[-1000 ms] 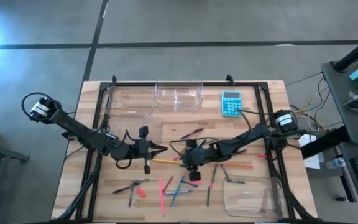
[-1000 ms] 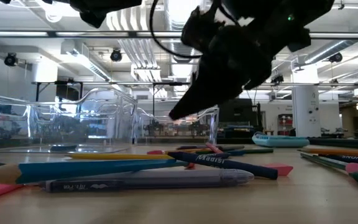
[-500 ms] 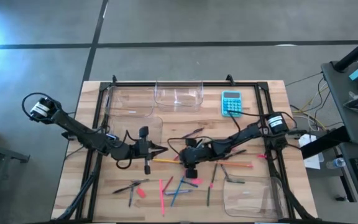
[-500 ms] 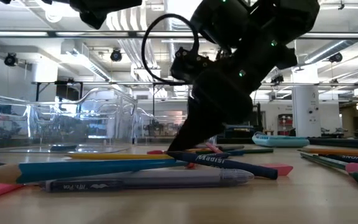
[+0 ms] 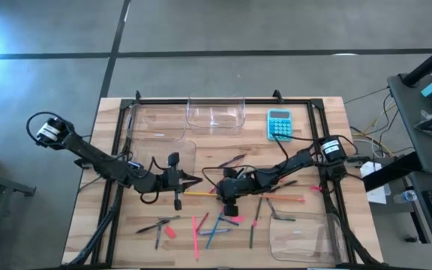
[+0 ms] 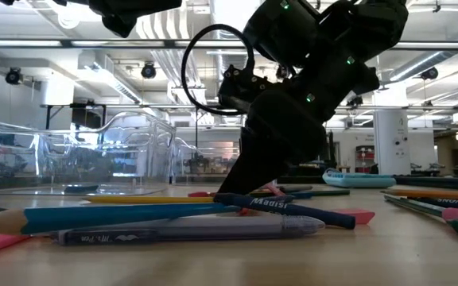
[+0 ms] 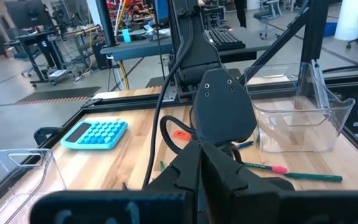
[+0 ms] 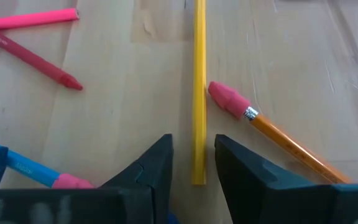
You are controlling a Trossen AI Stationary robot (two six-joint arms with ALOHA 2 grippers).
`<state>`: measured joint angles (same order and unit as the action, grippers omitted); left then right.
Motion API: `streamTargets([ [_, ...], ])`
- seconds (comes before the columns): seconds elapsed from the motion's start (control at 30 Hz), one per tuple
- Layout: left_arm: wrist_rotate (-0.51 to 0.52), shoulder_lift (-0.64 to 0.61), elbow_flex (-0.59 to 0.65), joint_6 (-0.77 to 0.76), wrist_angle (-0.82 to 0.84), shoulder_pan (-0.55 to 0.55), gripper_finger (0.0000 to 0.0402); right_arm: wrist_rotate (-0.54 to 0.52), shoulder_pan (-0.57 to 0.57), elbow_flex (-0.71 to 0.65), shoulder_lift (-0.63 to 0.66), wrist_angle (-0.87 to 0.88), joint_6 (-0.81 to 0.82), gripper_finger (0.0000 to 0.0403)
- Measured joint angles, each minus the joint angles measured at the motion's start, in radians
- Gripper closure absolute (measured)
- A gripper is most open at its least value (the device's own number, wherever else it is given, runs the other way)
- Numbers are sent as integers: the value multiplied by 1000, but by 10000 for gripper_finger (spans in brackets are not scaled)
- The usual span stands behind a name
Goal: Sort crayons/erasers/pens/pencils in bins
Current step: Put the yellow pencil into the top right transparent bin
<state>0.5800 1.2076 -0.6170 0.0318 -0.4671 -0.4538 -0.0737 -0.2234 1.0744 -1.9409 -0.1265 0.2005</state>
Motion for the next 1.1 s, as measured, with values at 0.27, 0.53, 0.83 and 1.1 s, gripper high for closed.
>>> streamTargets([
  [0.27, 0, 0, 0, -1, -3, 0, 402, 4, -1, 0, 4, 6, -5, 319],
  [0.53, -1, 0, 0, -3, -6, 0, 402, 11, -1, -1, 4, 13, -15, 386],
  [0.83, -14, -10, -19, -3, -21, 0, 401, 5, -1, -5, 37, 32, -20, 388],
  [1.1, -59, -43, -58, -1, 61, -1, 335, 4, -5, -8, 110, 84, -31, 389],
])
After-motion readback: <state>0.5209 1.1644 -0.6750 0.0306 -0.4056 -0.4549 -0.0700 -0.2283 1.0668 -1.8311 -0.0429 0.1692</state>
